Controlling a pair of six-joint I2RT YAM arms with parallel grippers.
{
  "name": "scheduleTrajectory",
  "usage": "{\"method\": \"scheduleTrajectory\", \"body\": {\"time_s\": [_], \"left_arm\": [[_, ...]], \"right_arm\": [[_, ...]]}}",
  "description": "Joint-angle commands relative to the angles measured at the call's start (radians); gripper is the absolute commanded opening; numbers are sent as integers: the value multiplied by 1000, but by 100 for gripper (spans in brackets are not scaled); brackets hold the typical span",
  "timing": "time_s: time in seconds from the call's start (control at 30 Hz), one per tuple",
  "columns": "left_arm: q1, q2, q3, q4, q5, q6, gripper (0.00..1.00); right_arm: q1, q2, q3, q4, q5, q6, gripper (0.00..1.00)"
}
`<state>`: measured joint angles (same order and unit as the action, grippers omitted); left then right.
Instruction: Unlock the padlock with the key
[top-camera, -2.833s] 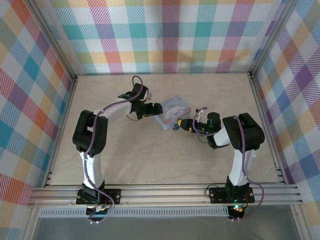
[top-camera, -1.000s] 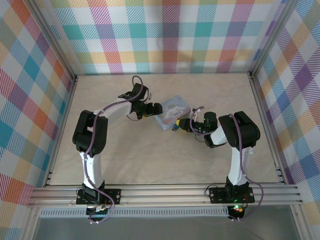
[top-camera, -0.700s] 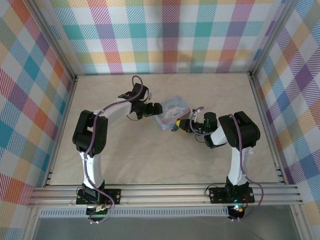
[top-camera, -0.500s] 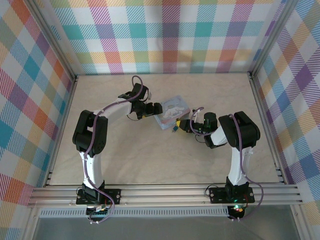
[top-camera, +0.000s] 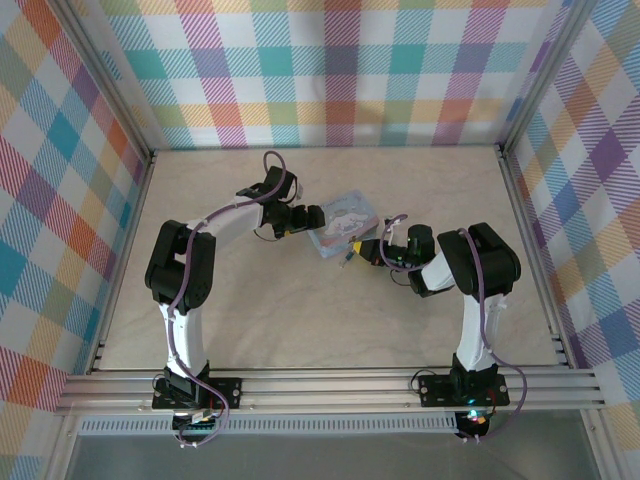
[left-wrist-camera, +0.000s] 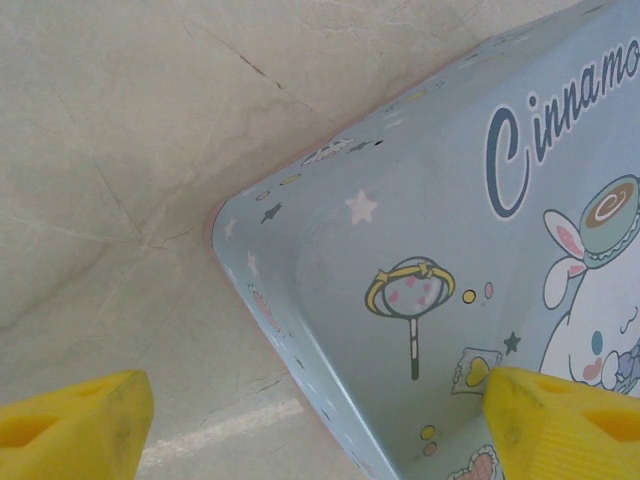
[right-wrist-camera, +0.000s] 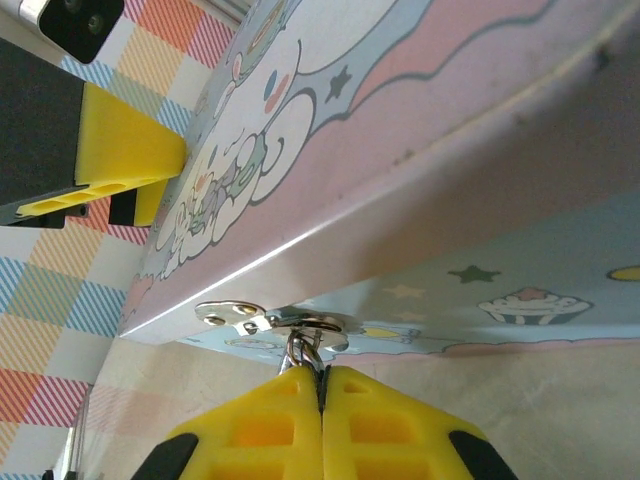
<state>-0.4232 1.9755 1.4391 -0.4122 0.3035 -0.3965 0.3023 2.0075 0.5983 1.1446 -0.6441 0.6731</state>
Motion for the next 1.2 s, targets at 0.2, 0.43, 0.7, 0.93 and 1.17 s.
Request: {"method": "scheduleTrajectory", "body": {"time_s": [0.2, 0.43, 0.7, 0.93, 1.17], "left_arm": [[-13, 15, -16, -42, -10, 3, 86], [-15, 16, -21, -41, -12, 4, 86], [-17, 19, -24, -37, -12, 3, 86], [-19, 24, -25, -37, -11, 2, 86], [-20, 26, -23, -37, -14, -1, 86]], "right_arm": [[6, -47, -9, 10, 51, -2, 5], [6, -50, -12, 37, 100, 25, 5], [7, -43, -14, 71, 140, 69, 4], [6, -39, -9, 79, 181, 92, 4], [6, -38, 2, 83, 218, 103, 4]]}}
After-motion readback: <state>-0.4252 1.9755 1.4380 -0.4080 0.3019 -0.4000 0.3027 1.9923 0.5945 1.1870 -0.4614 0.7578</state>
